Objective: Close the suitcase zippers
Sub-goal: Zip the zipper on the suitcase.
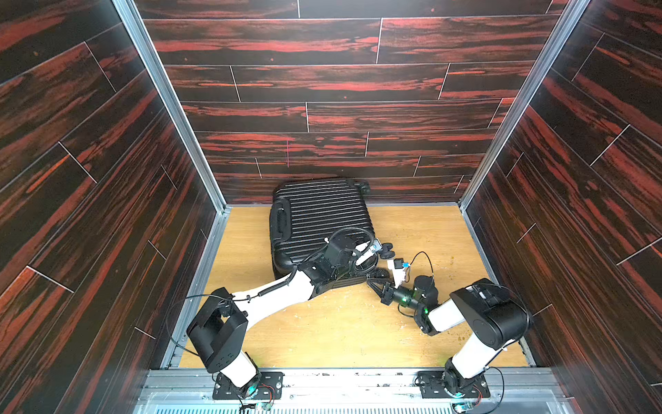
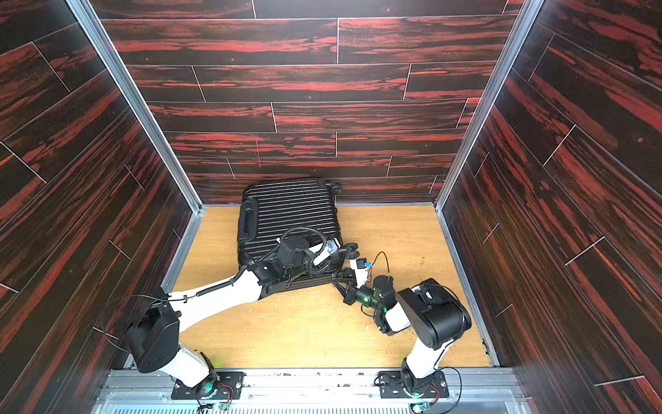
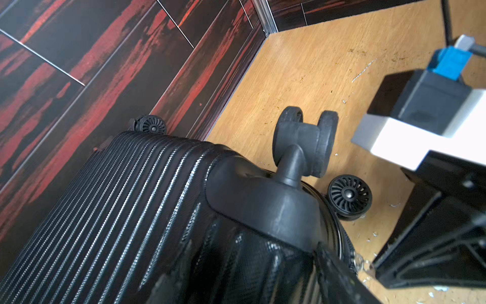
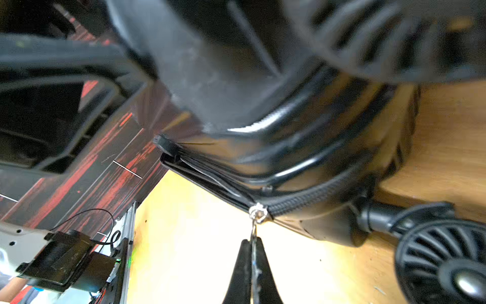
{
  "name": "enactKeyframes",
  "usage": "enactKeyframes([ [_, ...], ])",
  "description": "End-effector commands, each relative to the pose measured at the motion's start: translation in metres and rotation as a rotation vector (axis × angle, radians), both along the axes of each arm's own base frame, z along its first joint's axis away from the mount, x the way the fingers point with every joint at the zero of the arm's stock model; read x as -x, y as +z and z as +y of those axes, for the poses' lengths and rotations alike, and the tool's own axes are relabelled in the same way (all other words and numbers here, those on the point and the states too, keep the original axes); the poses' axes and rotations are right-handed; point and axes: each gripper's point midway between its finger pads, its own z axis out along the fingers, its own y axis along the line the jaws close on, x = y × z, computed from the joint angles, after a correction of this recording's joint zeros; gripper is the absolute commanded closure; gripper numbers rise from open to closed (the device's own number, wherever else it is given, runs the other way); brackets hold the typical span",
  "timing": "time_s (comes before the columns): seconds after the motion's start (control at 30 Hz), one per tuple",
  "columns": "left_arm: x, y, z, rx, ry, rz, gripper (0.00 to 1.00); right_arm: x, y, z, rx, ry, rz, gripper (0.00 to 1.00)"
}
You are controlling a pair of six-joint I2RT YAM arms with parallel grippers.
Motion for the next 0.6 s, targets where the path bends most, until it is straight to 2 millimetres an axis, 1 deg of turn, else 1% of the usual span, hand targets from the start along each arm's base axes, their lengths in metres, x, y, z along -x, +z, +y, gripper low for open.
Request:
enactKeyframes([
  [0.0,-0.043,-0.010,0.034,-0.015,0.208,-0.011,0.26,0.046,0.002,0.029,0.023,0.234,-0.011,1.00],
  [0.07,-0.042,-0.008,0.033,-0.007,0.204,0.003,0.27,0.041,-0.004,0.030,0.067,0.202,-0.011,1.00],
  [0.1,-0.040,-0.004,0.032,0.008,0.201,0.012,0.27,0.037,-0.006,0.028,0.087,0.180,-0.007,1.00],
  [0.13,-0.037,0.004,0.031,0.044,0.196,0.024,0.27,0.030,-0.010,0.025,0.112,0.142,0.002,1.00],
  [0.23,-0.027,0.042,0.031,0.188,0.209,0.058,0.24,0.017,-0.016,0.022,0.172,0.083,0.007,1.00],
  [0.27,-0.026,0.057,0.035,0.249,0.241,0.072,0.24,0.013,-0.018,0.020,0.190,0.065,0.016,1.00],
  [0.3,-0.025,0.067,0.039,0.292,0.275,0.081,0.23,0.010,-0.020,0.020,0.206,0.055,0.017,1.00],
  [0.37,-0.026,0.088,0.055,0.358,0.361,0.087,0.23,0.004,-0.022,0.018,0.232,0.037,0.021,1.00],
  [0.4,-0.027,0.095,0.067,0.383,0.415,0.094,0.23,0.003,-0.023,0.018,0.241,0.029,0.020,1.00],
  [0.43,-0.029,0.103,0.081,0.413,0.480,0.102,0.23,0.002,-0.022,0.018,0.243,0.028,0.015,1.00],
  [0.47,-0.031,0.107,0.097,0.442,0.544,0.121,0.23,0.000,-0.022,0.016,0.251,0.014,0.010,1.00],
  [0.5,-0.035,0.109,0.117,0.483,0.613,0.163,0.23,-0.004,-0.021,0.015,0.258,-0.001,0.000,1.00],
  [0.57,-0.041,0.106,0.156,0.568,0.731,0.265,0.24,-0.004,-0.026,0.014,0.282,-0.004,0.018,1.00],
])
